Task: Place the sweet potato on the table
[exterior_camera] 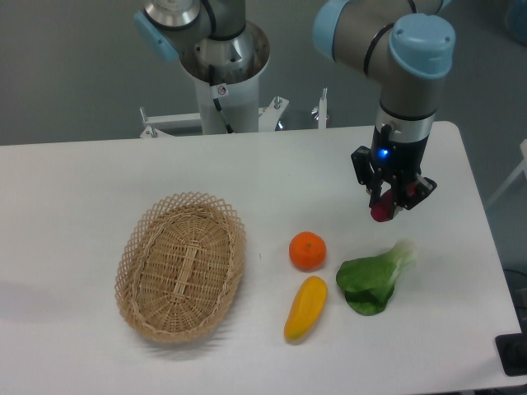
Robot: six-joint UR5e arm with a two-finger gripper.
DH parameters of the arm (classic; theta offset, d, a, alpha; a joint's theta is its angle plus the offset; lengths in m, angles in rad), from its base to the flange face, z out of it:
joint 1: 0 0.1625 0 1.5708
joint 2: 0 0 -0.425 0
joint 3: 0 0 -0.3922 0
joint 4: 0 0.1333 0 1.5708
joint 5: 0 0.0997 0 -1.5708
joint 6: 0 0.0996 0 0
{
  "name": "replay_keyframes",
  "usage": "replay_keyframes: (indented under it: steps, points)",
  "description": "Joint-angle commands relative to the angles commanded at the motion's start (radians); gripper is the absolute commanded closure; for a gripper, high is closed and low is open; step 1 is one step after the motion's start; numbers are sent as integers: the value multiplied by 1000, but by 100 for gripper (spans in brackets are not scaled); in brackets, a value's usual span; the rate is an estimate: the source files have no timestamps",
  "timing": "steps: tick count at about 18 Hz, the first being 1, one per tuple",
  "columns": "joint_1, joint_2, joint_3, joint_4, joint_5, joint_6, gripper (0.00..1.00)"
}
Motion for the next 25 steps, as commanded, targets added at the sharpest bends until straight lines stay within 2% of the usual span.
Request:
replay_keyframes:
  steps: [9, 13, 20, 22, 25]
  points:
    - [3, 0, -12, 3, 0, 0, 62]
    - [8, 0, -40, 5, 0, 8, 62]
    - [14, 21, -136, 15, 6, 98, 62]
    - [6, 12, -170, 26, 49, 133, 62]
    - [5, -14, -225, 87, 98, 155, 62]
